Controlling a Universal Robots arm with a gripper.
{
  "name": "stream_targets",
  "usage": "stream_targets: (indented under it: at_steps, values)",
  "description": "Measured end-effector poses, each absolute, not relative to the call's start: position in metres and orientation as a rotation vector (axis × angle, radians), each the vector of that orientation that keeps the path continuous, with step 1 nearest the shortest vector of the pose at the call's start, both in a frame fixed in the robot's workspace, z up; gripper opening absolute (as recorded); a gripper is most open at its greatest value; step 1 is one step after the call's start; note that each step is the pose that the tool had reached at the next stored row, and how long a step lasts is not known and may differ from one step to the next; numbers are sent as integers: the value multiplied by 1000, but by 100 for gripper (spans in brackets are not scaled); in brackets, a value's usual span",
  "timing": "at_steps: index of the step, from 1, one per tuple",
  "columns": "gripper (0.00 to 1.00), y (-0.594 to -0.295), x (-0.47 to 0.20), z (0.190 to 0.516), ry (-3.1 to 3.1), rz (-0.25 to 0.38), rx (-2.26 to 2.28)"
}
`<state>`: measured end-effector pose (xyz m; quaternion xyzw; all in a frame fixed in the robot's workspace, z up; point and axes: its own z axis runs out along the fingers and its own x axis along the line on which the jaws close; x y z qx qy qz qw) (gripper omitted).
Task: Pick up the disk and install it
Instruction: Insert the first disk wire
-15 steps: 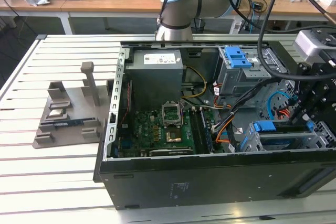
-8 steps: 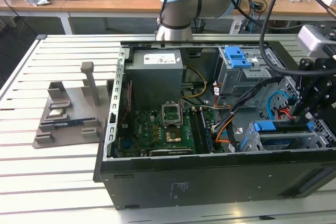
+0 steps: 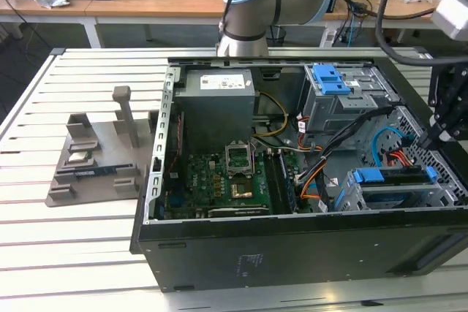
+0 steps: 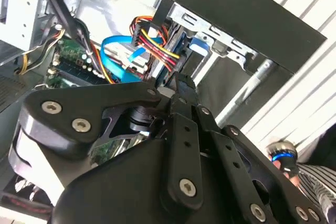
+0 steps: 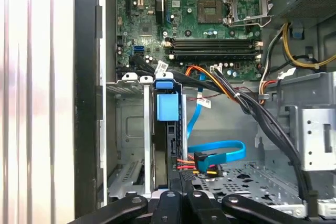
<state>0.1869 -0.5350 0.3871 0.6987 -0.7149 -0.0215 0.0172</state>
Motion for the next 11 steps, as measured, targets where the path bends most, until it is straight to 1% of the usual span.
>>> stream_targets:
  at_steps: [3, 11]
  values:
    - [11, -535, 187, 399, -2222, -67, 2172]
    - [11, -535, 187, 401, -2222, -68, 2172]
